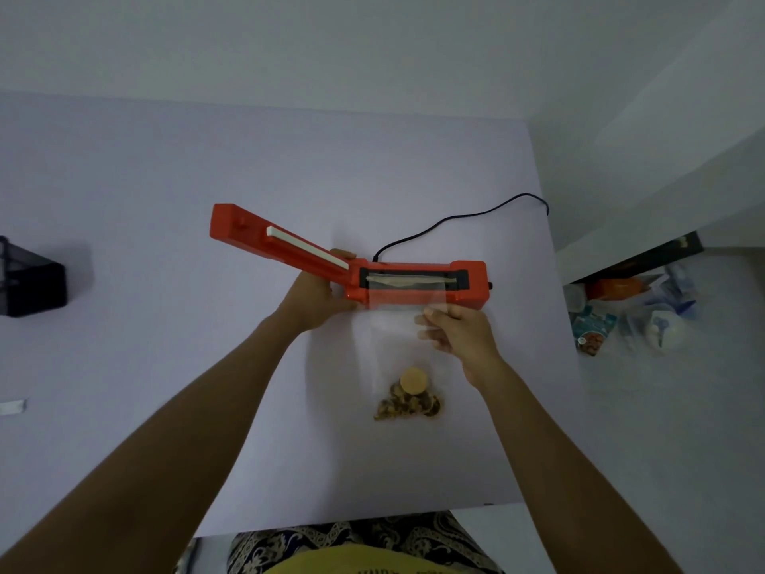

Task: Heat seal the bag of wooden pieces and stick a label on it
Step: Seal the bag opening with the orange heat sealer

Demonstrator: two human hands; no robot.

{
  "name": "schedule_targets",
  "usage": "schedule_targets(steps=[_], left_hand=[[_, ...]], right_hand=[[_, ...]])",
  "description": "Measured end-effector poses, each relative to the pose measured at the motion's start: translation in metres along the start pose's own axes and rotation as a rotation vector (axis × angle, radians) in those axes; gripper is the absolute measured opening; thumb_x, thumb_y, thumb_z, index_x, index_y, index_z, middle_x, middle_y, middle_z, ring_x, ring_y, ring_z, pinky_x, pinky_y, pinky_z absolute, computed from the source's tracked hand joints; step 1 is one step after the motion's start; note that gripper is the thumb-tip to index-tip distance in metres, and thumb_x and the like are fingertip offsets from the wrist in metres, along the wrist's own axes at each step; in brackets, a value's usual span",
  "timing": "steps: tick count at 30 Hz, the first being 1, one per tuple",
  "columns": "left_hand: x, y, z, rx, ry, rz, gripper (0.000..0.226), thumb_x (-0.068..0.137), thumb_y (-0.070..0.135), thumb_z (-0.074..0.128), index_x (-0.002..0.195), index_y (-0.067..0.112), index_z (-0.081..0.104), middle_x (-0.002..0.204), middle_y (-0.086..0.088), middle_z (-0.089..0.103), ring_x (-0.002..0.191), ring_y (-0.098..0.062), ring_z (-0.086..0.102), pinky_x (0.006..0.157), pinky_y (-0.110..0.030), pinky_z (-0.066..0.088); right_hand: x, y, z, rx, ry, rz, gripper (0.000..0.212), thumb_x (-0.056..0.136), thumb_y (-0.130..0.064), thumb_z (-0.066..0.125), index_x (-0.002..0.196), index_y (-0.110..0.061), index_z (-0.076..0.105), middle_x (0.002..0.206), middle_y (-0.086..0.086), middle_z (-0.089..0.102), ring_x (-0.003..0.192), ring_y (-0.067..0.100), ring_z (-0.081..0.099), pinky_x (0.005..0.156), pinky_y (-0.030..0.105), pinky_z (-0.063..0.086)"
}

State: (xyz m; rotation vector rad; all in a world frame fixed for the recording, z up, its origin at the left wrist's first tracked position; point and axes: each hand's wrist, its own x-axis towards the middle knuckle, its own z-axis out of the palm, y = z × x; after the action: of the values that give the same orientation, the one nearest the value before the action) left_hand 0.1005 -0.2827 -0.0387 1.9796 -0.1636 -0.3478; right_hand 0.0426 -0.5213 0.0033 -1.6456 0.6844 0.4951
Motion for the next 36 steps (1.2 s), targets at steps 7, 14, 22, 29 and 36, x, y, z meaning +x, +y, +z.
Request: schedule_targets(steps=[7,14,22,29,36], left_hand=[[0.001,0.002,-0.001,0.070,0.002,0.033,0.056,0.069,0.021,0.084,0.118,0.015,0.055,0.101,0.016,0.060,0.092,0.015,0.056,0.074,-0.001,0.042],[0.002,-0.001,-0.001,0.080,0.001,0.045,0.058,0.069,0.025,0.084,0.119,0.020,0.055,0.106,0.009,0.063,0.096,-0.002,0.058,0.083,-0.013,0.043],[0.001,0.003,0.001,0.052,0.009,0.035,0.058,0.066,0.034,0.085,0.115,0.019,0.057,0.102,0.012,0.065,0.096,0.006,0.060,0.082,-0.011,0.046],[0.001,0.003,0.002,0.054,0.011,0.018,0.057,0.068,0.031,0.085,0.116,0.018,0.056,0.103,0.008,0.066,0.095,0.001,0.061,0.081,-0.015,0.047],[0.000,0.002,0.002,0.052,0.008,0.046,0.054,0.069,0.036,0.081,0.115,0.020,0.056,0.107,0.002,0.067,0.101,-0.014,0.065,0.089,-0.036,0.055]], right_hand=[[-0.008,-0.009,0.009,-0.014,0.108,-0.053,0.011,0.092,-0.015,0.061,0.092,-0.010,0.071,0.086,0.001,0.076,0.067,0.014,0.071,0.060,0.023,0.047],[-0.015,-0.016,0.010,-0.024,0.117,-0.093,0.014,0.093,-0.017,0.061,0.101,-0.011,0.070,0.088,0.001,0.076,0.070,0.016,0.073,0.058,0.022,0.049],[-0.023,-0.025,0.017,0.013,0.105,-0.128,0.014,0.092,-0.019,0.063,0.099,-0.011,0.072,0.089,0.001,0.076,0.068,0.016,0.074,0.054,0.019,0.050],[-0.031,-0.029,0.021,0.047,0.084,-0.144,0.013,0.092,-0.020,0.064,0.100,-0.014,0.072,0.092,0.000,0.076,0.069,0.016,0.074,0.063,0.025,0.055],[-0.040,-0.029,0.013,0.054,0.068,-0.160,0.014,0.092,-0.019,0.063,0.101,-0.012,0.072,0.089,-0.001,0.076,0.071,0.017,0.074,0.064,0.024,0.055]])
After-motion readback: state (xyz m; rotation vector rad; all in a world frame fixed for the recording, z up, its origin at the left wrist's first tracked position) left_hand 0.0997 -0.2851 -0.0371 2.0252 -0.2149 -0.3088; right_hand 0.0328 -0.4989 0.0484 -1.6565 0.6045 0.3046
